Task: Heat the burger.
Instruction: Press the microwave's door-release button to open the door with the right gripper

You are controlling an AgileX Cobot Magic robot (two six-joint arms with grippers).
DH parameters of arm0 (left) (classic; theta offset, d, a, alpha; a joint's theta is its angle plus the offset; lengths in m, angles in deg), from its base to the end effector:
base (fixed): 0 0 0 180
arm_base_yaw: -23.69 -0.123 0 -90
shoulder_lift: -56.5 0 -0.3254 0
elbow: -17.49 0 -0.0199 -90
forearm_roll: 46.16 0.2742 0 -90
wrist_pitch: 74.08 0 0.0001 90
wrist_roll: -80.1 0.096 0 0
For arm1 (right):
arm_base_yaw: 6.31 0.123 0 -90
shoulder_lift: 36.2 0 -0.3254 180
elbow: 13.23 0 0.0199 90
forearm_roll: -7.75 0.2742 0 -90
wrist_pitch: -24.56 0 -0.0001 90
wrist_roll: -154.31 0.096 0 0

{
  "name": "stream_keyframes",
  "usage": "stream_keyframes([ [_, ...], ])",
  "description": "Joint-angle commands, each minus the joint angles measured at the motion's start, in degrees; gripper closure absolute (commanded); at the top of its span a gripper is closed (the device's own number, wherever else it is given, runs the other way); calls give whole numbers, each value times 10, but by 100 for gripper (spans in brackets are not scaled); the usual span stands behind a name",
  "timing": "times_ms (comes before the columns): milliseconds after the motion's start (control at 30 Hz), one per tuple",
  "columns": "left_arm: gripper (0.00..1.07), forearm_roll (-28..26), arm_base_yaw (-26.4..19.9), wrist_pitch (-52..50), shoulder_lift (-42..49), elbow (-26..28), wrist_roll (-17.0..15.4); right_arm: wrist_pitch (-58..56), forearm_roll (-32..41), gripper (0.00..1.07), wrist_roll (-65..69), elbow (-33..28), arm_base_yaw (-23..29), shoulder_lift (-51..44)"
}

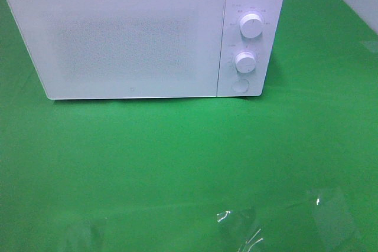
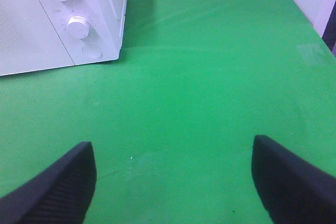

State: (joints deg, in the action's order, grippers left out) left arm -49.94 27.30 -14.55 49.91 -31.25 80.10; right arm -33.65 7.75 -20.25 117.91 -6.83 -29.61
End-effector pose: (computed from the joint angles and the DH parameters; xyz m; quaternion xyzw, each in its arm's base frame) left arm -0.0224 -0.0041 0.2924 0.0277 0.8418 -0.0499 0.5367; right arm -0.0208 0.0002 0.2936 0.0435 0.8359 0.0235 0.5466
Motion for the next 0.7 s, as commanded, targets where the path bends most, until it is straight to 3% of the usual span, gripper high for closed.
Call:
stream_keyframes([
  [33, 25, 1, 1, -3, 11, -3, 0, 10, 0, 31, -6, -3, -3, -14],
  [333, 25, 1, 1, -3, 11, -3, 0, 10, 0, 31, -6, 5, -3, -9],
  [700, 25, 1, 1, -3, 11, -3, 0, 73, 0, 31, -4, 26, -3, 76],
])
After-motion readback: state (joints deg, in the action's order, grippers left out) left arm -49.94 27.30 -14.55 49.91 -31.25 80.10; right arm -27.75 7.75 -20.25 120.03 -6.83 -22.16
